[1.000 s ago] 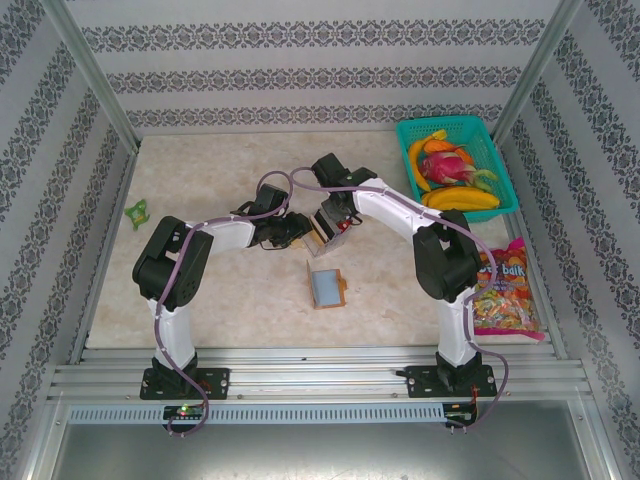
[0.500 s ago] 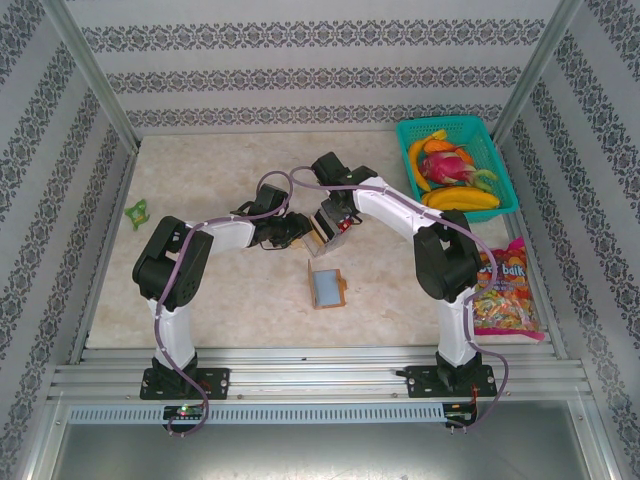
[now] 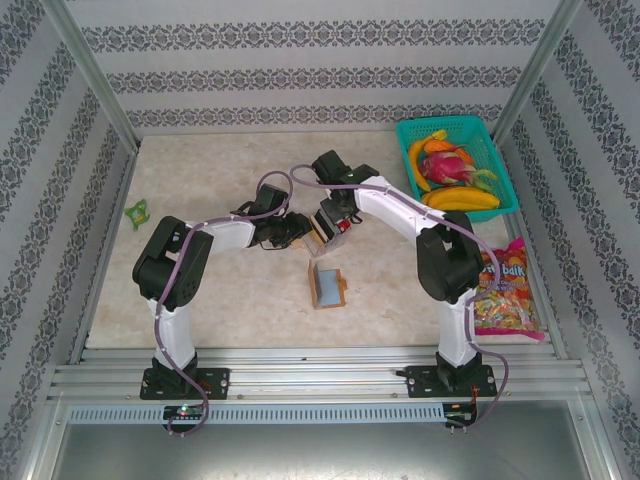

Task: Put the credit cards into the card holder

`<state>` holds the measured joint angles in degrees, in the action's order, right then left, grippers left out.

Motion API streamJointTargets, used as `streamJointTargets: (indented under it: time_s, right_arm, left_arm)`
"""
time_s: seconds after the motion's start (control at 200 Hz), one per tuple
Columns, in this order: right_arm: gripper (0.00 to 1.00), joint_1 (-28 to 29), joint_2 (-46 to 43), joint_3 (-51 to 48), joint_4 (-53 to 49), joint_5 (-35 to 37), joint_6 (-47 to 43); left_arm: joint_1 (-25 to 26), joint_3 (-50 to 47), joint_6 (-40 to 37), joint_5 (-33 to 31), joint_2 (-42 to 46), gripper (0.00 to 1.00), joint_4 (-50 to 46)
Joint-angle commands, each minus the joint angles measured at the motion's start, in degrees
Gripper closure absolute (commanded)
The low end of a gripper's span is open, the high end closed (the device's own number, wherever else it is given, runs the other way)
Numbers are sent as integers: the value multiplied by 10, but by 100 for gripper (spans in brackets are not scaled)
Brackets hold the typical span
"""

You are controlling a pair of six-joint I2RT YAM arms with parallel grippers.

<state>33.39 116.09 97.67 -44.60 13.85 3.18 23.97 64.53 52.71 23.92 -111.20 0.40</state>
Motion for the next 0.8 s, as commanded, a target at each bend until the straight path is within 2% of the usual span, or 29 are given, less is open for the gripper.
streamJointTargets:
  time_s: [0.0, 0.085, 0.185, 0.225, 0.445, 0.58, 0.794]
  right_arm:
    - [92, 11, -36, 12, -18, -27, 14]
    - [91, 10, -36, 8, -17, -54, 23]
    - [82, 1, -31, 10, -16, -51, 42]
    - [75, -6, -28, 12, -18, -64, 51]
    - [49, -68, -12, 1, 18, -215, 109]
    - [47, -90, 9, 1, 27, -301, 134]
    - [44, -97, 19, -13, 45, -357, 151]
  left_arm:
    - [7, -4, -11, 2, -10, 59, -27]
    - [7, -4, -11, 2, -10, 59, -27]
    - [8, -3, -12, 4, -9, 59, -28]
    - [7, -4, -13, 3, -8, 59, -29]
    - [8, -6, -16, 5, -7, 59, -30]
    - [8, -6, -16, 6, -7, 59, -27]
    - [7, -4, -17, 5, -8, 59, -30]
